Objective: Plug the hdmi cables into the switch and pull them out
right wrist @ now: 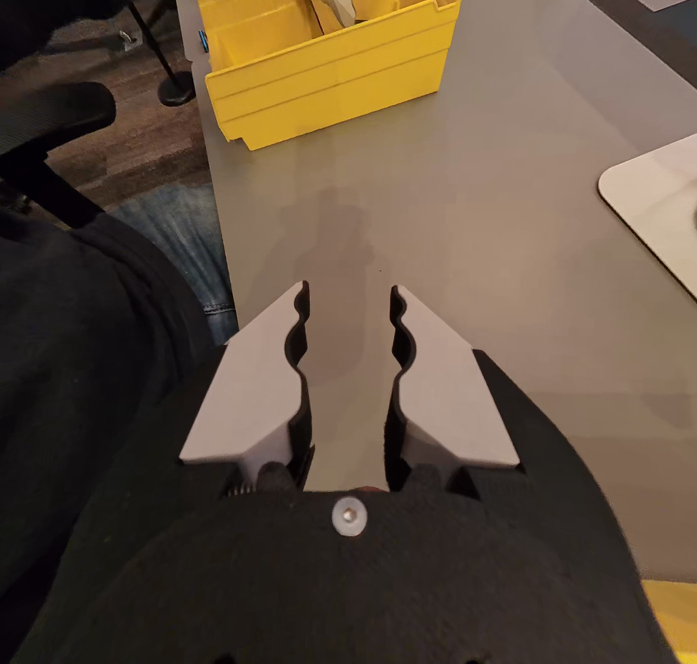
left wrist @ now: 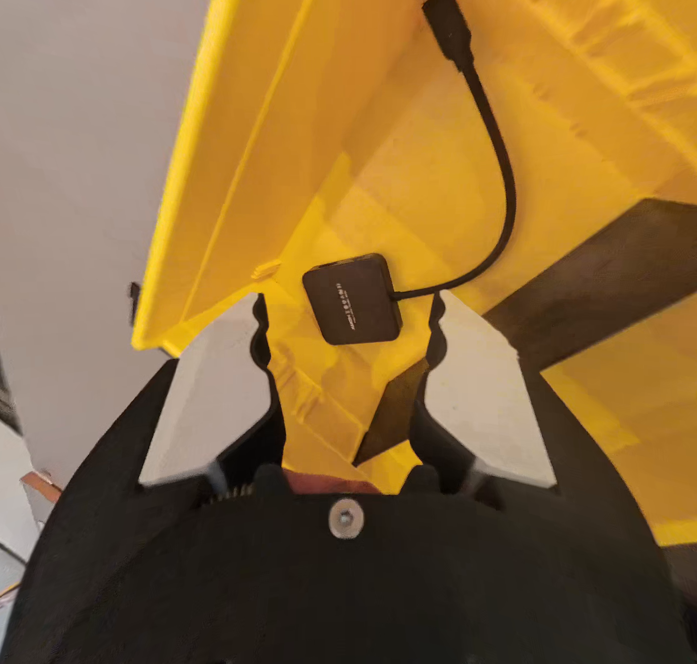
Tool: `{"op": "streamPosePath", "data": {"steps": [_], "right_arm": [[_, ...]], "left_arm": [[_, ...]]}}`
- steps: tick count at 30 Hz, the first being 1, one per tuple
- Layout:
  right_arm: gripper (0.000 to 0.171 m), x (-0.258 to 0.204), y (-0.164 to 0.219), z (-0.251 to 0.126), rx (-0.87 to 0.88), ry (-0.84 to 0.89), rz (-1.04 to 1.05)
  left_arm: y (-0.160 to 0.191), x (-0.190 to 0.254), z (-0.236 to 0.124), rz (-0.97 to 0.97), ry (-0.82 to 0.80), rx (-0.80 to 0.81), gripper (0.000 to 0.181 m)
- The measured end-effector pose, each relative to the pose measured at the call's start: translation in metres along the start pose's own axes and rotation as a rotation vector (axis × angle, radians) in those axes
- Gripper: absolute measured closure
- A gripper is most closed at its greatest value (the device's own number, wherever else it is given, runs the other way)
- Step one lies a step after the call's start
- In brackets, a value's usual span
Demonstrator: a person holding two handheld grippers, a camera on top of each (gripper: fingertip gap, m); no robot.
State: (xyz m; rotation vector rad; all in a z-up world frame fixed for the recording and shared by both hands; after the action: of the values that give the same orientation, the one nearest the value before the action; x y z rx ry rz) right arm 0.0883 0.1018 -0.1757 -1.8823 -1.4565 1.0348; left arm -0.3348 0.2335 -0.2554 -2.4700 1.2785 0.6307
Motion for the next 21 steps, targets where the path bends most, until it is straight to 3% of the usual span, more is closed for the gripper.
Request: {"op": "streamPosePath", "data": {"steps": [5,9,15,16,21], "right_arm": [[0.131,-0.006,0.006,0.005,0.001,-0.025,0.002],[0.131,-0.007,0.01,0.005,0.015,-0.039,0.011],[0.132,-0.008,0.011,0.007,0.042,-0.07,0.02],[0.132,-0.008,0.012,0.008,0.041,-0.071,0.02],[0.132,-0.007,0.015,0.007,0.04,-0.07,0.029]], "left_arm": [[0.015,0.005,0.037,0.05,0.113,-0.199,0.098],[0.017,0.007,0.049,0.025,0.159,-0.262,0.1],[0.02,0.008,0.052,-0.06,0.271,-0.282,0.104],[0.019,0.006,0.053,-0.065,0.267,-0.271,0.117],[0.016,0.011,0.051,-0.05,0.264,-0.231,0.117]]}}
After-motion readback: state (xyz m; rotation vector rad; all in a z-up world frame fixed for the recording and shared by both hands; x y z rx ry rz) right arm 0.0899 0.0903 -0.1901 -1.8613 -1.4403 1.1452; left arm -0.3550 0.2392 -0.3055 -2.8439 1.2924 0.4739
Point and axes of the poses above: each gripper's, where its closed fingertips meet, z out along the fingers, y out of its underside, x = y × z across the jaws, the point moved 2 cm from there along -z, back along the fingers, and after that the axes turned 10 degrees about -y, right-handed, at the moved point
